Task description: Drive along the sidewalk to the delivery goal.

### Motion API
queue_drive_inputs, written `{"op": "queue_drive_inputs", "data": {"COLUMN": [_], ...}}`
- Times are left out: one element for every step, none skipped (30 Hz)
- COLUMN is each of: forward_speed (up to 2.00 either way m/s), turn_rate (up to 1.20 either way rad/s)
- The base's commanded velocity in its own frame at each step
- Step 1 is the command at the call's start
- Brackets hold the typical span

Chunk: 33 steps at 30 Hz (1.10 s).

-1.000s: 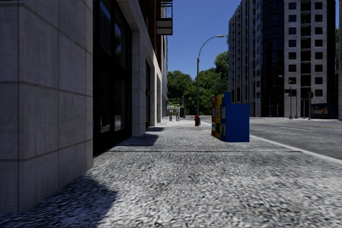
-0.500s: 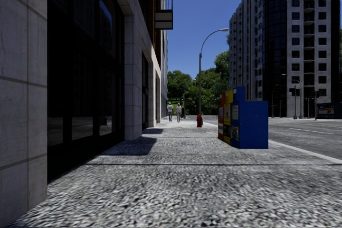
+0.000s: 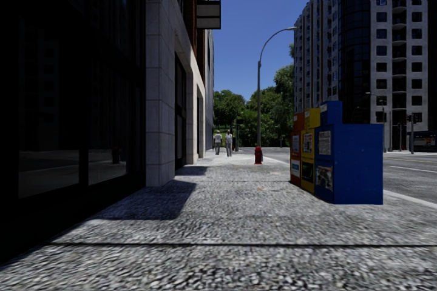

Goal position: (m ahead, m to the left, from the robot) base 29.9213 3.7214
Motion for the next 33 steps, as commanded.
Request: {"op": "queue_drive_inputs", "data": {"forward_speed": [2.00,2.00,2.00,2.00,2.00,2.00,2.00,2.00,2.00,2.00,2.00,2.00,2.00,2.00,2.00,2.00,2.00,2.00,2.00,2.00,2.00,2.00,2.00,2.00,2.00,2.00,2.00,2.00,2.00,2.00,2.00,2.00,2.00], "turn_rate": [0.00,0.00,0.00,0.00,0.00,0.00,0.00,0.00,0.00,0.00,0.00,0.00,0.00,0.00,0.00,0.00,0.00,0.00,0.00,0.00,0.00,0.00,0.00,0.00,0.00,0.00,0.00,0.00,0.00,0.00,0.00,0.00,0.00]}}
